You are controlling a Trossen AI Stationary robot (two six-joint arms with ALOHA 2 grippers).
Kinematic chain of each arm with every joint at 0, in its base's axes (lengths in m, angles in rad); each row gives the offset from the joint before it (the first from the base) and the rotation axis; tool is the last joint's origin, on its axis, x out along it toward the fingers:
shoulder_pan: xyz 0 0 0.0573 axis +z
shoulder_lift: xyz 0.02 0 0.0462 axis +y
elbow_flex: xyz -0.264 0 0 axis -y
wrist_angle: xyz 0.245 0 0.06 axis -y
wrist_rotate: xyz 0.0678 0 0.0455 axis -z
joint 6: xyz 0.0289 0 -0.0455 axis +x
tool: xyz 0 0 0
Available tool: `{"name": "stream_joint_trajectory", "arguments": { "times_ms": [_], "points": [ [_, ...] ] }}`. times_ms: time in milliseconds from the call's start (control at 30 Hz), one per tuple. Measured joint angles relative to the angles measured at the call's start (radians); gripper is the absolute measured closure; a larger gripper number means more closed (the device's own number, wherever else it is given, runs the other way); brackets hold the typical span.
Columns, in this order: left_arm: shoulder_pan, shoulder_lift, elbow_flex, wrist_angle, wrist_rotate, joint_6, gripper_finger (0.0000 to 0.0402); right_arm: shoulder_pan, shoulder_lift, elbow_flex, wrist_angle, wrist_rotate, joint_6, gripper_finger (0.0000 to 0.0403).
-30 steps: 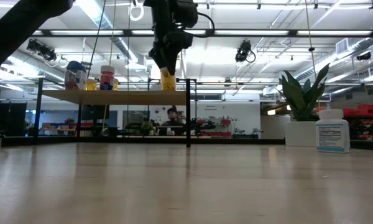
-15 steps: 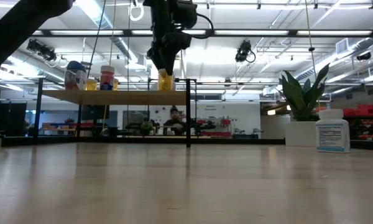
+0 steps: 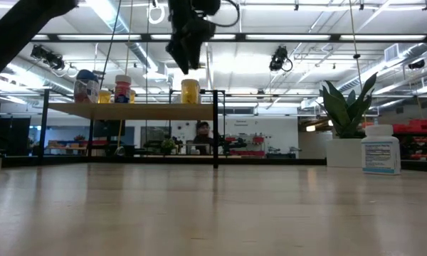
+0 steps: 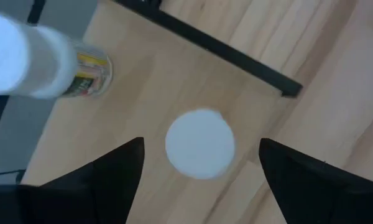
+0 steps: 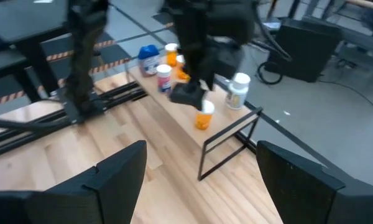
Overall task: Pick and place medicine bottles onto shelf by color
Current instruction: Put the top white and blue pill bottle on the shelf
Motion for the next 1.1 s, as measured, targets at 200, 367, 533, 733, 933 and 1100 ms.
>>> {"name": "stream_joint_trajectory", "arguments": {
  "times_ms": [200,367,533,733,933,1100],
  "points": [
    [-0.026,-0.080,-0.002,-0.008,0.016,-0.047,0.0077,-0.088,-0.002,-0.026,0.002,-0.019,0.006,0.0091],
    [-0.082,-0.151,-0.002,0.059,0.101,-0.132,0.0083,-0.183,0.000,-0.181,0.002,-0.160,0.014,0.0091],
    [-0.175,-0.216,-0.002,0.073,0.111,-0.185,0.0089,-0.260,-0.027,-0.441,0.000,-0.337,0.022,0.0091],
    [-0.283,-0.280,-0.002,0.061,0.105,-0.230,0.0093,-0.321,-0.215,-0.826,0.042,-0.526,0.209,0.0091],
    [-0.328,-0.287,-0.002,0.073,0.085,-0.209,0.0093,-0.356,-0.438,-1.197,0.288,-0.695,0.364,0.0091],
    [-0.319,-0.283,-0.003,0.040,0.084,-0.148,0.0093,-0.423,-0.469,-1.326,0.335,-0.756,0.379,0.0091]
  ]
}}
